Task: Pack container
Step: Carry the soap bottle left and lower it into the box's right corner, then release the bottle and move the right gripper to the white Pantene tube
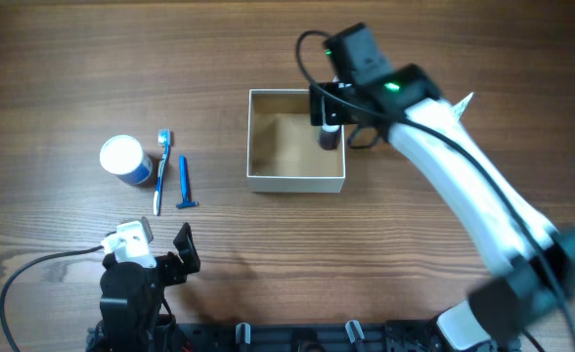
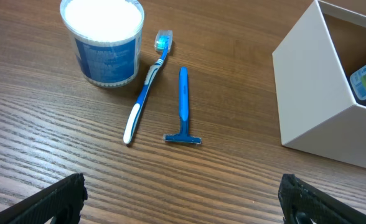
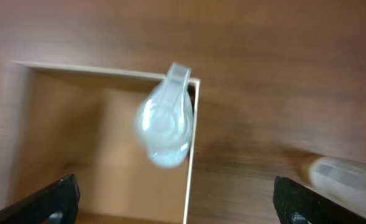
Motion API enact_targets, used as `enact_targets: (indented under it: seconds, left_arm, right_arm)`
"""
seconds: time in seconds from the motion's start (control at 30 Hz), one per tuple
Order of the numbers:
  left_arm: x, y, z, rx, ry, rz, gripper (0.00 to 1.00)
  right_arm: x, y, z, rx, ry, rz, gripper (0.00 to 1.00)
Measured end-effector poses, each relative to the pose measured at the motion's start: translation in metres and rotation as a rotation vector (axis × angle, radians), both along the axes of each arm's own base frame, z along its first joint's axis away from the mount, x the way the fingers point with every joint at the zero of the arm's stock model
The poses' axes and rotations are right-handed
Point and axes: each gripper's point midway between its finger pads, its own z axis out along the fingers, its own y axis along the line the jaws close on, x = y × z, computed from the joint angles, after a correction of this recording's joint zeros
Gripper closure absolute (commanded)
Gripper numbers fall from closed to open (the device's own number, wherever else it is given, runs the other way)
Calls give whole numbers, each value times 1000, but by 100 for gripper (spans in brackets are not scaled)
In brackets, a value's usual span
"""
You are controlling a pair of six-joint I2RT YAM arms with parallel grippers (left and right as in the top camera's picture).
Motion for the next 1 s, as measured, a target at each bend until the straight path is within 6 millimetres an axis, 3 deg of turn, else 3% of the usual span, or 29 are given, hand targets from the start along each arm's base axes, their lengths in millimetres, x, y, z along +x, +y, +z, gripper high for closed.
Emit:
enact_targets:
  seconds: [0.07, 0.17, 0.27, 0.37, 0.43, 0.63, 0.73, 0.83, 0.93, 1.0]
  left_arm:
    - [0, 0, 0, 0, 0, 0, 0]
    - [0, 0, 0, 0, 0, 0, 0]
    - [0, 0, 0, 0, 0, 0, 0]
    - [0, 0, 0, 0, 0, 0, 0]
    - [0, 0, 0, 0, 0, 0, 0]
    - [0, 0, 0, 0, 0, 0, 0]
    - [0, 0, 0, 0, 0, 0, 0]
    - [0, 0, 0, 0, 0, 0, 0]
    - [0, 0, 0, 0, 0, 0, 0]
    - [0, 0, 0, 0, 0, 0, 0]
  right_arm:
    - [-14, -16, 45, 47, -90, -18, 0]
    - [-40, -65, 102, 102, -199, -118, 0]
    - [-55, -125, 114, 102, -200, -299, 8]
    - [-55, -168, 98, 96, -141, -454, 15]
    - [-50, -184, 79, 87, -79, -513, 16]
    - [-31, -196, 5, 42, 138, -571, 21]
    - [-22, -194, -25, 30, 217, -576, 38]
    - [-11, -192, -45, 36, 252, -584, 77]
    - [-8, -192, -50, 41, 257, -588, 95]
    - [-7, -191, -48, 45, 250, -585, 96]
